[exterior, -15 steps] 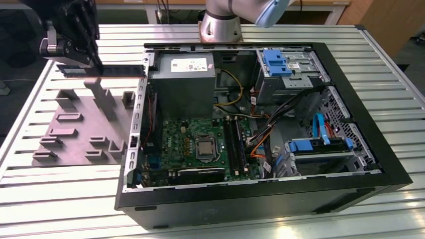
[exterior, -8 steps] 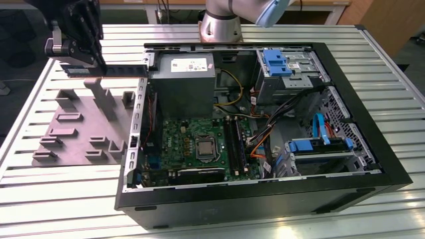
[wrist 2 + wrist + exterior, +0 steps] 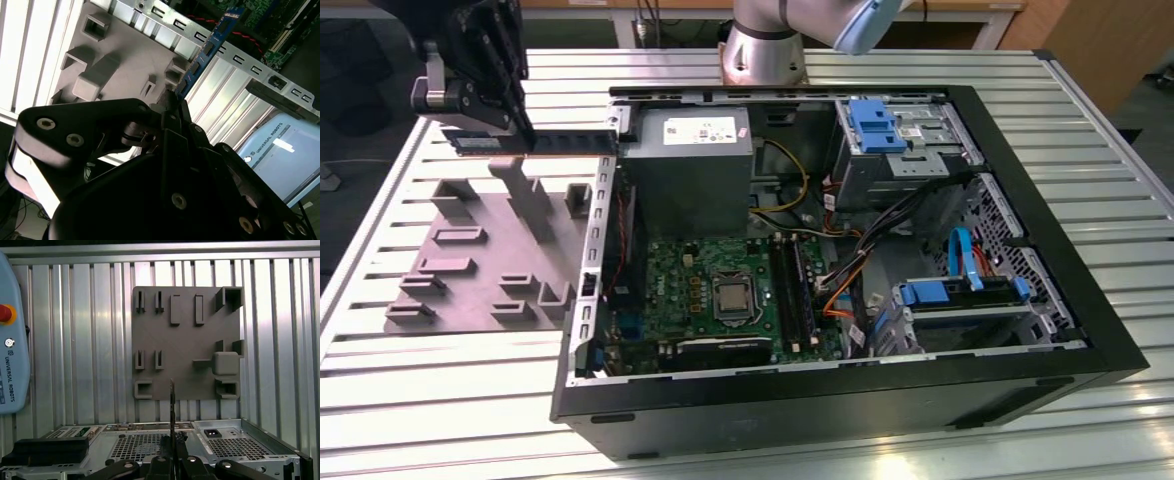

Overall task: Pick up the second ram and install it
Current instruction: 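Pick up the second ram and move it above second insertion slot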

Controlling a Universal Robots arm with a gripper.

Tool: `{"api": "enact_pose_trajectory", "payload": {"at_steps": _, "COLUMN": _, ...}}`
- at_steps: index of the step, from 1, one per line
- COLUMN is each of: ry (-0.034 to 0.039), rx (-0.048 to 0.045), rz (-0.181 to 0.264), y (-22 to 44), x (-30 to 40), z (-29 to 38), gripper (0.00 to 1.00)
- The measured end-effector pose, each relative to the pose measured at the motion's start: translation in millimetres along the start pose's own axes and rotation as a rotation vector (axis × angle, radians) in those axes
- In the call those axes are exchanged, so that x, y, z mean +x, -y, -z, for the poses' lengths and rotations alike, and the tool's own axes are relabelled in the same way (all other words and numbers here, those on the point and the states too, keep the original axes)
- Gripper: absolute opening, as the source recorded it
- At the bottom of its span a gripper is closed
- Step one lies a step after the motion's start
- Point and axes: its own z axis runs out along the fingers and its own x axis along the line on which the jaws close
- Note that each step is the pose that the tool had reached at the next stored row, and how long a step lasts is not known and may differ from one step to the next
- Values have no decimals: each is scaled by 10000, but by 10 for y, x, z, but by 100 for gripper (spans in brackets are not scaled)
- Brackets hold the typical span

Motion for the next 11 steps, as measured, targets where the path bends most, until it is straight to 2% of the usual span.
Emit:
{"api": "enact_pose_trajectory", "payload": {"at_steps": 6, "ry": -1, "rx": -1, "rz": 2, "y": 18, "x": -1, "z": 0, "gripper": 14}}
{"api": "enact_pose_trajectory", "payload": {"at_steps": 11, "ry": 0, "rx": 0, "rz": 0, "y": 169, "x": -9, "z": -2, "gripper": 14}}
